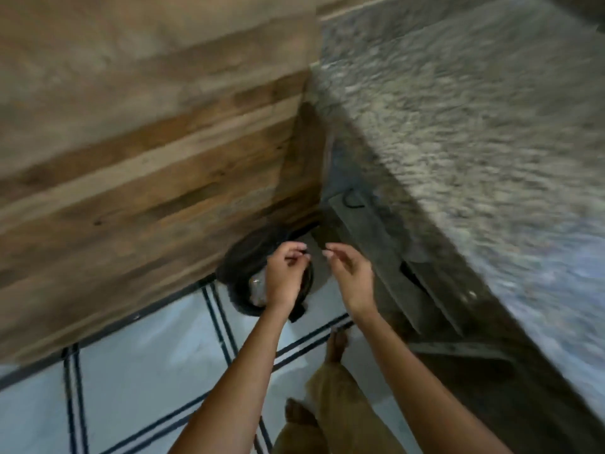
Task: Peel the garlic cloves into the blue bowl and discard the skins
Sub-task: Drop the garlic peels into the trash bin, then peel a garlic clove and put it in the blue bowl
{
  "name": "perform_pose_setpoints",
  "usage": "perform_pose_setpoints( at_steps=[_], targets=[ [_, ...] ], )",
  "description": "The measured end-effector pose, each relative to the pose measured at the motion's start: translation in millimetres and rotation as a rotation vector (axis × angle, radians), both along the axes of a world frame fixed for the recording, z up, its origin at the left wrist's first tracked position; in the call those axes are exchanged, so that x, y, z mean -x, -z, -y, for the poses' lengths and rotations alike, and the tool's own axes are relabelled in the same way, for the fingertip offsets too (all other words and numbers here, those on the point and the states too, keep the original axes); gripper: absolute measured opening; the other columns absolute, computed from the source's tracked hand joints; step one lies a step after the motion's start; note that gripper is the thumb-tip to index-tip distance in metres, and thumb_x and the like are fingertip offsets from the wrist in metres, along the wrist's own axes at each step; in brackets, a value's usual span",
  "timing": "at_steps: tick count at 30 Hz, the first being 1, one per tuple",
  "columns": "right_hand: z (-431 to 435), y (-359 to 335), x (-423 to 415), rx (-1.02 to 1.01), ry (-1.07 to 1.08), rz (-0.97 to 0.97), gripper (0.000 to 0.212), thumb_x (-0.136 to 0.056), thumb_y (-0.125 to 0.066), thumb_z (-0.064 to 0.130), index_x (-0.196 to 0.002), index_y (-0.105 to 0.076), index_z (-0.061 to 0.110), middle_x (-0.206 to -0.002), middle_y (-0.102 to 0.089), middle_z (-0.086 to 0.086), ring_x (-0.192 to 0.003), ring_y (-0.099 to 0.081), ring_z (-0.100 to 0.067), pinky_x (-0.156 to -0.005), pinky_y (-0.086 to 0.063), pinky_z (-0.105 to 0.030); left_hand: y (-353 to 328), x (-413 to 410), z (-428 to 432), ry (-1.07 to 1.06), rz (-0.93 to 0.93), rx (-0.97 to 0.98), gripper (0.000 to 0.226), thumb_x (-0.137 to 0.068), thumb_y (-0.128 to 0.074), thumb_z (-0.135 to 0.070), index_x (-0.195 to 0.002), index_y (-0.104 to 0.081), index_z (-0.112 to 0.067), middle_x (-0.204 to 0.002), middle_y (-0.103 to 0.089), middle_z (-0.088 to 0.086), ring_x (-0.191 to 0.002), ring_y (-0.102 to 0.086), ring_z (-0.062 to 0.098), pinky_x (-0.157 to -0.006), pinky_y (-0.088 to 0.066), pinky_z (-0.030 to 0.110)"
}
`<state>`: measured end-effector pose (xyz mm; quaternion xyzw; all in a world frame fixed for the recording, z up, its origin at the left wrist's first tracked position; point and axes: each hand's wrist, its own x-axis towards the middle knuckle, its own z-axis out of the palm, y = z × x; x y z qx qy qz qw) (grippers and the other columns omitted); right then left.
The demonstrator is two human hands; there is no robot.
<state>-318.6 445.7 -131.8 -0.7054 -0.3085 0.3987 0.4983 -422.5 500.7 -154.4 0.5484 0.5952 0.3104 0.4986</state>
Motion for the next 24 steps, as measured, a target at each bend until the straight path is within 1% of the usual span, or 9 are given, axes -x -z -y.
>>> perform_pose_setpoints(
  at_steps=[2, 6, 9, 11, 12, 15, 18, 21, 24],
  targets=[
    [53.9, -54.1, -31.1, -0.090, 0.176, 0.044, 0.019, -0.093, -0.055, 0.013, -0.110, -0.063, 0.013, -0.097, -0.067, 0.009, -0.090, -0.062, 0.005, -0.078, -0.048, -0.012, -56.8, -48.3, 35.5, 0.098, 0.076, -0.085, 0.015, -0.085, -0.063, -0.002, -0.091, -0.066, -0.017, -0.080, -0.065, -0.006, -0.074, -0.061, 0.007, -0.071, -0.049, 0.020],
    [174.5, -111.5, -96.7, -0.159, 0.616, 0.176, 0.022, -0.092, -0.052, 0.004, -0.106, -0.064, 0.016, -0.096, -0.068, 0.008, -0.093, -0.063, -0.003, -0.079, -0.048, -0.015, -122.6, -146.4, 137.7, 0.416, 0.185, -0.150, 0.016, -0.087, -0.060, 0.000, -0.092, -0.066, -0.014, -0.083, -0.066, -0.006, -0.070, -0.060, -0.004, -0.067, -0.044, 0.008],
    [266.7, -116.1, -150.1, -0.086, 0.906, 0.221, 0.026, -0.087, -0.052, 0.000, -0.105, -0.066, 0.013, -0.101, -0.069, 0.001, -0.097, -0.063, -0.011, -0.088, -0.048, -0.025, -128.9, -220.5, 225.7, 0.787, 0.121, -0.183, 0.017, -0.085, -0.064, 0.000, -0.091, -0.070, -0.015, -0.089, -0.071, 0.003, -0.071, -0.061, -0.005, -0.073, -0.050, 0.016],
    [321.9, -112.9, -179.1, -0.026, 0.988, 0.200, 0.025, -0.087, -0.053, 0.000, -0.105, -0.066, 0.010, -0.103, -0.069, -0.003, -0.099, -0.063, -0.016, -0.090, -0.046, -0.025, -127.9, -258.0, 275.3, 0.967, 0.033, -0.231, 0.015, -0.085, -0.066, -0.006, -0.097, -0.073, -0.009, -0.095, -0.072, 0.006, -0.080, -0.064, 0.010, -0.078, -0.051, 0.026],
    [348.3, -109.3, -190.3, -0.015, 1.010, 0.188, 0.024, -0.087, -0.053, -0.001, -0.105, -0.066, 0.009, -0.103, -0.069, -0.005, -0.098, -0.063, -0.016, -0.089, -0.047, -0.021, -127.1, -274.3, 295.6, 1.032, -0.016, -0.252, 0.018, -0.085, -0.066, -0.009, -0.101, -0.072, -0.008, -0.098, -0.072, 0.007, -0.085, -0.065, 0.016, -0.079, -0.048, 0.023],
    [430.8, -103.4, -215.3, -0.011, 1.096, 0.152, 0.022, -0.087, -0.053, -0.003, -0.101, -0.066, 0.008, -0.099, -0.068, -0.007, -0.090, -0.062, -0.017, -0.081, -0.049, -0.016, -120.2, -309.6, 347.4, 1.167, -0.122, -0.302, 0.029, -0.082, -0.070, -0.012, -0.111, -0.069, -0.008, -0.107, -0.069, 0.008, -0.097, -0.064, 0.021, -0.085, -0.043, 0.019],
    [503.4, -99.0, -235.7, 0.001, 1.181, 0.106, 0.021, -0.089, -0.053, 0.000, -0.103, -0.066, 0.008, -0.096, -0.066, -0.002, -0.086, -0.064, -0.016, -0.075, -0.051, -0.019, -111.1, -338.2, 386.6, 1.294, -0.205, -0.450, 0.033, -0.083, -0.070, -0.017, -0.114, -0.067, -0.008, -0.111, -0.065, 0.012, -0.105, -0.059, 0.026, -0.096, -0.043, 0.033],
    [556.8, -102.4, -251.6, 0.017, 1.273, 0.052, 0.021, -0.090, -0.053, 0.001, -0.107, -0.065, 0.004, -0.104, -0.068, -0.009, -0.095, -0.063, -0.018, -0.083, -0.050, -0.029, -106.1, -353.9, 404.0, 1.304, -0.291, -0.613, 0.021, -0.086, -0.066, -0.016, -0.103, -0.072, -0.006, -0.102, -0.065, 0.015, -0.099, -0.059, 0.030, -0.086, -0.041, 0.031],
    [594.0, -120.5, -256.5, -0.016, 1.371, 0.113, 0.021, -0.092, -0.052, 0.003, -0.109, -0.063, 0.003, -0.102, -0.065, -0.006, -0.098, -0.061, -0.018, -0.080, -0.045, -0.021, -106.2, -351.6, 408.5, 1.346, -0.333, -0.825, 0.011, -0.086, -0.065, -0.015, -0.084, -0.072, -0.007, -0.082, -0.062, 0.014, -0.081, -0.062, 0.031, -0.072, -0.047, 0.036]
  ],
)
